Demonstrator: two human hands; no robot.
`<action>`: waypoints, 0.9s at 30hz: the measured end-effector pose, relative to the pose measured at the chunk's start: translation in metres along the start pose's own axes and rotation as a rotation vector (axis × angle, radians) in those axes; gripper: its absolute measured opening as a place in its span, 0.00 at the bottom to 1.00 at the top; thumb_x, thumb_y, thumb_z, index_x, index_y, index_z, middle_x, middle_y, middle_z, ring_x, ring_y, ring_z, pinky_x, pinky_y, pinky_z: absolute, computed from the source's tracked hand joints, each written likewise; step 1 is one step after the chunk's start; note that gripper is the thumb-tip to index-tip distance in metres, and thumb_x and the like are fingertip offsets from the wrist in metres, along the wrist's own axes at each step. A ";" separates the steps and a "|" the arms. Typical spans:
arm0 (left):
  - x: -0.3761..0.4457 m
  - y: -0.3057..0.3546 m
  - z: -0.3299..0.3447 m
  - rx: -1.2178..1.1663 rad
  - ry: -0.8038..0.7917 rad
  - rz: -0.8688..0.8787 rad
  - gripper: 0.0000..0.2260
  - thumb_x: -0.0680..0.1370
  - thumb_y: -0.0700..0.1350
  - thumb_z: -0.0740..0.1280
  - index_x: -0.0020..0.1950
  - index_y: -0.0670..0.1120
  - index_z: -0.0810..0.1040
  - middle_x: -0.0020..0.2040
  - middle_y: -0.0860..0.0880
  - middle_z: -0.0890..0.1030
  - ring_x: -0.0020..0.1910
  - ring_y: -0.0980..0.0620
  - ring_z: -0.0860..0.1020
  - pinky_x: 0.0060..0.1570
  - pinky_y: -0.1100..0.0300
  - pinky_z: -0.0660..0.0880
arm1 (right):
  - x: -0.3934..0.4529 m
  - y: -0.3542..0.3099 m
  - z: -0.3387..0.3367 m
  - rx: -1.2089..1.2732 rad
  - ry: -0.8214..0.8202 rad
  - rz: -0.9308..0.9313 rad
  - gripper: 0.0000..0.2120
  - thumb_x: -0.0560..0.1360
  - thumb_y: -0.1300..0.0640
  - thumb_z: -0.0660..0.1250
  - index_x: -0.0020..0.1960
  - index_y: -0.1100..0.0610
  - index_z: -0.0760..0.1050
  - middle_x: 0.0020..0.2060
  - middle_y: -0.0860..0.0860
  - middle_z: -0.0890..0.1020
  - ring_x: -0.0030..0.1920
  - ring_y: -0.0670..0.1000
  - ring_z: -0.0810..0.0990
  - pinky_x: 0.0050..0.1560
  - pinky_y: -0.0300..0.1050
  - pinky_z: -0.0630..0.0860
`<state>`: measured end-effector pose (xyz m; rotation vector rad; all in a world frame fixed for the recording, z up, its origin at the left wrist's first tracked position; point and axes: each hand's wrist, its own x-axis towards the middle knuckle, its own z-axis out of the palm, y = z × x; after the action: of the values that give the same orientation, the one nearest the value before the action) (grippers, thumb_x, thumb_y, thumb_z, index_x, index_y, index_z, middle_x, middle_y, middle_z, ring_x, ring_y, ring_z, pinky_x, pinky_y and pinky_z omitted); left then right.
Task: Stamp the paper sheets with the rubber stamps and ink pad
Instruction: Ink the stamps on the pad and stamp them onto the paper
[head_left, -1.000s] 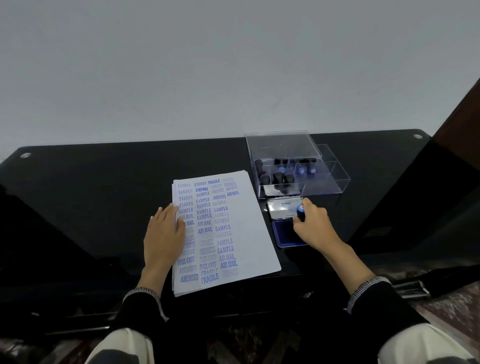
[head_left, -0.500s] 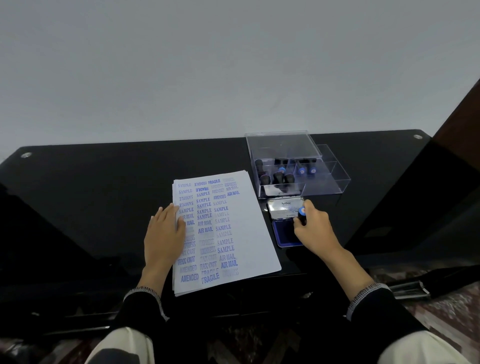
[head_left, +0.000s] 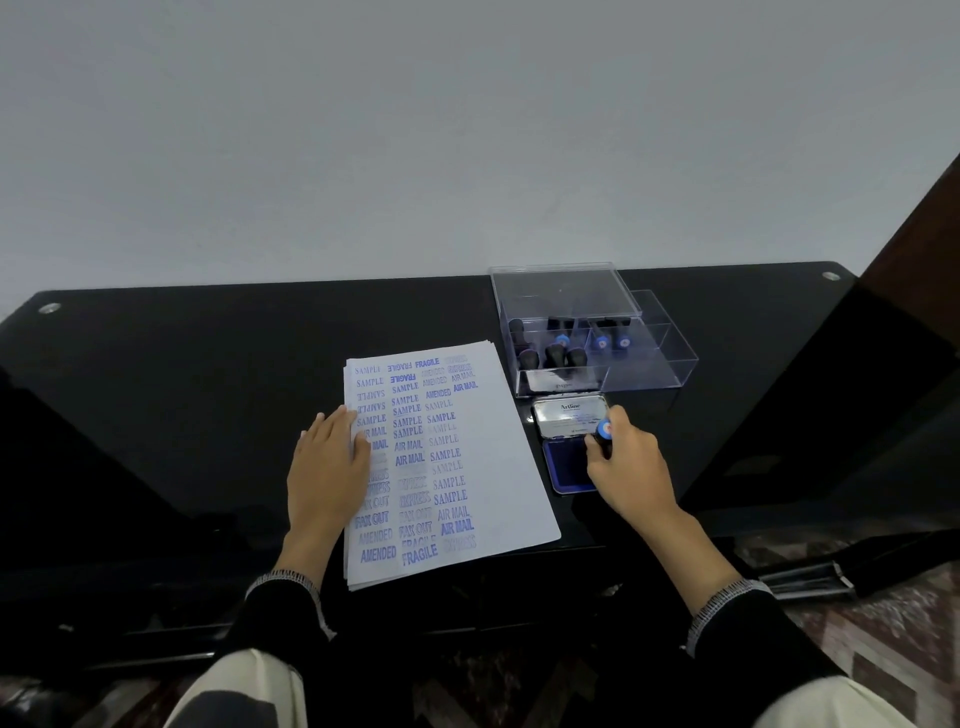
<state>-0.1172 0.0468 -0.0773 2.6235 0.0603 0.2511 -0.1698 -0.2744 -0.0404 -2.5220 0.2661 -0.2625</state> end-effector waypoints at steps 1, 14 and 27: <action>0.000 0.000 0.000 -0.001 0.001 0.000 0.20 0.83 0.47 0.57 0.74 0.43 0.67 0.75 0.47 0.67 0.77 0.48 0.59 0.76 0.49 0.53 | -0.002 0.001 0.001 -0.008 0.011 -0.001 0.09 0.77 0.59 0.64 0.46 0.56 0.63 0.38 0.53 0.77 0.34 0.53 0.77 0.32 0.50 0.74; 0.000 0.003 -0.005 -0.014 0.004 0.001 0.20 0.83 0.47 0.58 0.74 0.43 0.68 0.74 0.46 0.68 0.76 0.47 0.61 0.75 0.48 0.56 | 0.008 -0.007 -0.005 -0.036 -0.051 0.058 0.05 0.77 0.59 0.62 0.49 0.56 0.64 0.41 0.54 0.77 0.40 0.56 0.76 0.36 0.48 0.71; 0.007 -0.001 -0.003 0.011 -0.054 0.049 0.22 0.80 0.59 0.59 0.73 0.55 0.69 0.77 0.50 0.62 0.78 0.48 0.53 0.76 0.47 0.53 | 0.018 -0.041 -0.002 0.320 0.083 0.136 0.10 0.77 0.59 0.65 0.41 0.57 0.64 0.33 0.52 0.73 0.30 0.48 0.69 0.30 0.40 0.67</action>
<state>-0.1111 0.0500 -0.0738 2.6431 -0.0210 0.1973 -0.1478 -0.2466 -0.0127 -2.1706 0.3941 -0.3287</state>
